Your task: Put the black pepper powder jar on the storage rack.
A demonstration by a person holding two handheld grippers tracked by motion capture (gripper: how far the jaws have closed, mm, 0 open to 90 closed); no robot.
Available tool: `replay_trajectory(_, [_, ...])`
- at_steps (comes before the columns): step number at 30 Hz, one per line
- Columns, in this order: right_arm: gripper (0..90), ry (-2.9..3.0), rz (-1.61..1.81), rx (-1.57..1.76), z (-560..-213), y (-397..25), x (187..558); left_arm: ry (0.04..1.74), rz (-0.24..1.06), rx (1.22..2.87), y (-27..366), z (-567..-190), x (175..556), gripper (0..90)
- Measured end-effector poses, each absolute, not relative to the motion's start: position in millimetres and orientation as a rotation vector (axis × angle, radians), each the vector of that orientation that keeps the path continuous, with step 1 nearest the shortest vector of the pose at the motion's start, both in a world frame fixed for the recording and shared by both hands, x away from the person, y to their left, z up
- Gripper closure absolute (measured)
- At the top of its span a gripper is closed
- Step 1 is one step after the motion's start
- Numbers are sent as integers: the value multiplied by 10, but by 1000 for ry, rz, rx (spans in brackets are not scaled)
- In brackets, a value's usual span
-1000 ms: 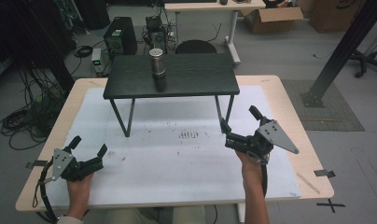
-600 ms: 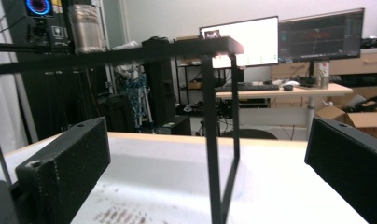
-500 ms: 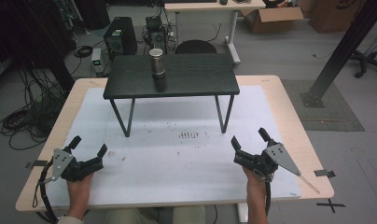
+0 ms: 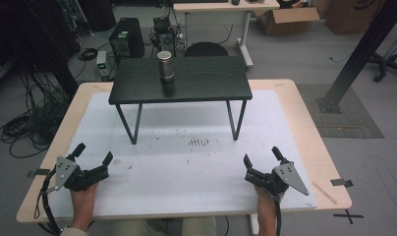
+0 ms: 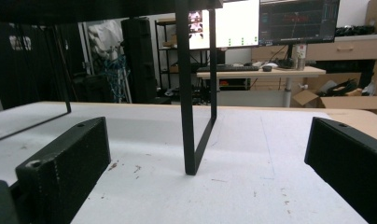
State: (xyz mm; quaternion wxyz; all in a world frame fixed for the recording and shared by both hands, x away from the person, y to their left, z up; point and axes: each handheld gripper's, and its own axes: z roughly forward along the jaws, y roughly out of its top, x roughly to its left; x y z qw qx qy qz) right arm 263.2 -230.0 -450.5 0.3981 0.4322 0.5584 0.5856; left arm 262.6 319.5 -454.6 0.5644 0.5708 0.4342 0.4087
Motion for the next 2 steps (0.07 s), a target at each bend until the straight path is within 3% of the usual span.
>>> replay_trajectory(2, [0, 1425, 1458, 1075, -4507, -2270, 2627, 1022, 962, 1343, 3197, -4546, 2625, 3])
